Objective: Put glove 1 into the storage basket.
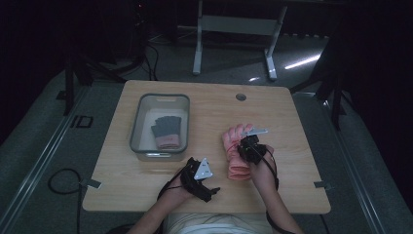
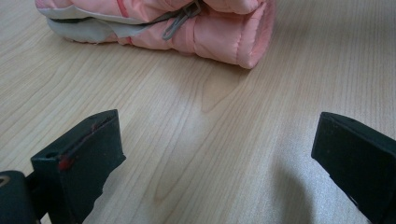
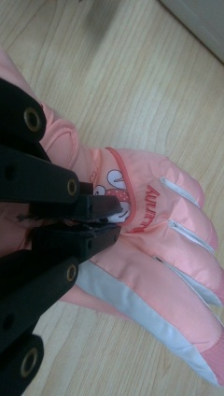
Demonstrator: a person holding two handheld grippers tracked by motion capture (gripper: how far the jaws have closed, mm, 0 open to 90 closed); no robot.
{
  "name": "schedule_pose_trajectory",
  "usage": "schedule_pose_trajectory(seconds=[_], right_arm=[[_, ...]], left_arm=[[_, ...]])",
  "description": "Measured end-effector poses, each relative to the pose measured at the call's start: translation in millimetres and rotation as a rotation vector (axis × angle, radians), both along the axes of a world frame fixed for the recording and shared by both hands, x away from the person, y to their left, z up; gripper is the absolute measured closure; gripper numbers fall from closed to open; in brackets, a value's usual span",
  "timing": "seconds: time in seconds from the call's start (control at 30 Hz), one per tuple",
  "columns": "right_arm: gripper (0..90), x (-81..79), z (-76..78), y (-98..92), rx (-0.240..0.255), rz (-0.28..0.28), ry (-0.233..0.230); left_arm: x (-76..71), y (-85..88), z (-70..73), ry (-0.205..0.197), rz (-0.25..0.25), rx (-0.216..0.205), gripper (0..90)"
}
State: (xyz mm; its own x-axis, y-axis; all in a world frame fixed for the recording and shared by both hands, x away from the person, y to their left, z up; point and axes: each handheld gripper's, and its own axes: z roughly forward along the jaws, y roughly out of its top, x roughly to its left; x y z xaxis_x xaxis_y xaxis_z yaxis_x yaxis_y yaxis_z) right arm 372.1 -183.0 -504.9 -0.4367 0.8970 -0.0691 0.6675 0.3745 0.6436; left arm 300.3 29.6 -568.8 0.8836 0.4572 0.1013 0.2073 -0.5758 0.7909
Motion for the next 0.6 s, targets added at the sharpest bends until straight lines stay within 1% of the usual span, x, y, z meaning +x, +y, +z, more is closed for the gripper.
schedule_pose_trajectory(seconds=[0.07, 0.17, 0.23, 0.27, 0.3, 0.33, 0.4, 0.43, 0.53, 0.6], right_arm=[[82.9, 0.7, 1.1, -0.5, 0.007, 0.0, 0.006], [75.6, -0.4, 7.8, -2.4, 0.035, 0.003, -0.003], [67.3, -1.7, 14.8, -5.2, 0.075, 0.007, -0.011], [64.6, -2.5, 17.9, -6.1, 0.085, 0.025, -0.024], [60.1, -3.4, 20.5, -6.8, 0.085, 0.032, -0.036], [53.6, -4.0, 22.8, -7.9, 0.093, 0.039, -0.046], [44.0, -5.1, 26.7, -11.8, 0.115, 0.038, -0.059], [38.3, -5.3, 28.2, -14.8, 0.13, 0.044, -0.063], [27.5, -4.3, 31.3, -24.8, 0.179, 0.06, -0.05], [24.7, -3.3, 32.6, -32.6, 0.215, 0.054, -0.047]], left_arm=[[0.5, 0.0, 0.2, 0.001, 0.001, 0.0, 1.6], [0.3, 0.0, 0.0, 0.002, 0.001, 0.003, 1.6], [0.0, -0.4, 0.0, 0.002, 0.003, 0.0, 1.6], [0.1, -0.3, -0.1, 0.001, 0.003, 0.0, 1.5], [0.4, 0.0, -0.1, 0.0, 0.003, 0.005, 1.5], [0.5, 0.0, -0.1, -0.001, 0.005, 0.002, 1.5], [0.6, 0.3, 0.4, -0.001, 0.005, 0.0, 1.5], [0.5, 0.5, 0.4, 0.0, 0.006, -0.003, 1.6], [0.9, 0.9, 0.6, 0.003, 0.004, 0.0, 1.6], [1.2, 1.0, 1.1, 0.008, 0.006, -0.009, 1.6]])
